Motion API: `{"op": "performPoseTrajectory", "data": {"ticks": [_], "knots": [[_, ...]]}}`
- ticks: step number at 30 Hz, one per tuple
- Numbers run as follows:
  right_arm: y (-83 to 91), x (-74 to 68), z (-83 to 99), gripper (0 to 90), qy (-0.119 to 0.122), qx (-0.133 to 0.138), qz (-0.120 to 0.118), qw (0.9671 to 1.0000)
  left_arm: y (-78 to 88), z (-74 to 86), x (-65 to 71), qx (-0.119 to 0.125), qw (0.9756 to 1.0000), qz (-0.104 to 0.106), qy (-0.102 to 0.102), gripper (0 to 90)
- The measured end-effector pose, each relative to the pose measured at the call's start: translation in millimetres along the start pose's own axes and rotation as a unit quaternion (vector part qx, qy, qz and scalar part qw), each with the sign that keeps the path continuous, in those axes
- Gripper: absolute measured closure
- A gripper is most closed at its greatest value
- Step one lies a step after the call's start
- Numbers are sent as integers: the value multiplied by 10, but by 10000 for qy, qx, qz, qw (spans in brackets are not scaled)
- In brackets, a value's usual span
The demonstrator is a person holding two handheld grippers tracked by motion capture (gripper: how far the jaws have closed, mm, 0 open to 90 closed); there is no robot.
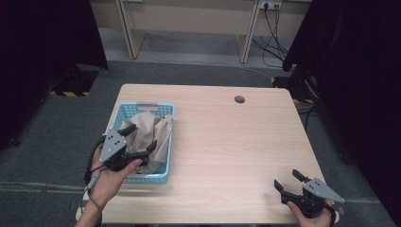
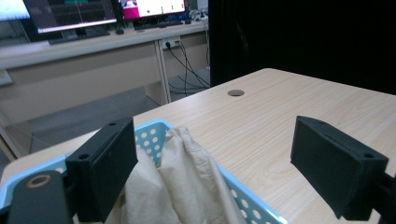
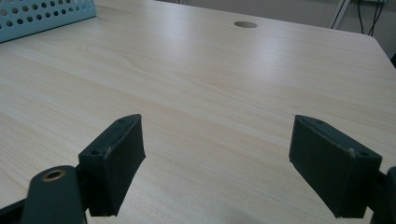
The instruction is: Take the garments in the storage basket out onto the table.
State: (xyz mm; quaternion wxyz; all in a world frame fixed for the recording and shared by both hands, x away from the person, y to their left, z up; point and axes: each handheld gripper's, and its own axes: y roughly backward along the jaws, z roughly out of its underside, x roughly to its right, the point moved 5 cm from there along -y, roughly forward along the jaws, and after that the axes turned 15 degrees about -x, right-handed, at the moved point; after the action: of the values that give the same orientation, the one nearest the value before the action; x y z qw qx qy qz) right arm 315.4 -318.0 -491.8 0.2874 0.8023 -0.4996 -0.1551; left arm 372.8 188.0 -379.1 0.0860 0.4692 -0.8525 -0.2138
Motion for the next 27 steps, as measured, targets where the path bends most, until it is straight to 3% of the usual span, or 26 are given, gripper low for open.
{"op": "performPoseTrajectory", "data": {"ticks": [8, 12, 14, 17, 18, 19, 20, 23, 26, 27], "knots": [[-3, 4, -2, 189, 8, 3, -8, 10000, -186, 16, -223, -320, 9992, -215, 69, 138], [-2, 4, -2, 189, 16, 3, -12, 10000, -353, 63, -378, -696, 9970, -286, 209, 136], [-2, 4, -2, 189, 20, 3, -13, 10000, -387, 74, -414, -765, 9963, -292, 259, 134], [-2, 4, -2, 189, 17, 3, -14, 10000, -485, 112, -529, -991, 9933, -387, 453, 132], [-2, 4, -2, 189, 15, 3, -19, 10000, -531, 137, -586, -1111, 9913, -466, 534, 129], [-2, 2, -1, 189, 10, -2, -26, 10000, -531, 137, -586, -1111, 9913, -466, 534, 129], [-4, 1, -2, 189, 12, 4, -27, 10000, -575, 170, -634, -1328, 9874, -712, 474, 129], [-5, 0, -2, 189, 24, -14, -24, 10000, -625, 196, -647, -1432, 9858, -713, 518, 124], [-5, -3, -1, 189, 21, -9, -27, 10000, -735, 284, -672, -1708, 9807, -671, 678, 118], [-5, -3, -1, 189, 21, -9, -27, 10000, -735, 284, -672, -1708, 9807, -671, 678, 117]]}}
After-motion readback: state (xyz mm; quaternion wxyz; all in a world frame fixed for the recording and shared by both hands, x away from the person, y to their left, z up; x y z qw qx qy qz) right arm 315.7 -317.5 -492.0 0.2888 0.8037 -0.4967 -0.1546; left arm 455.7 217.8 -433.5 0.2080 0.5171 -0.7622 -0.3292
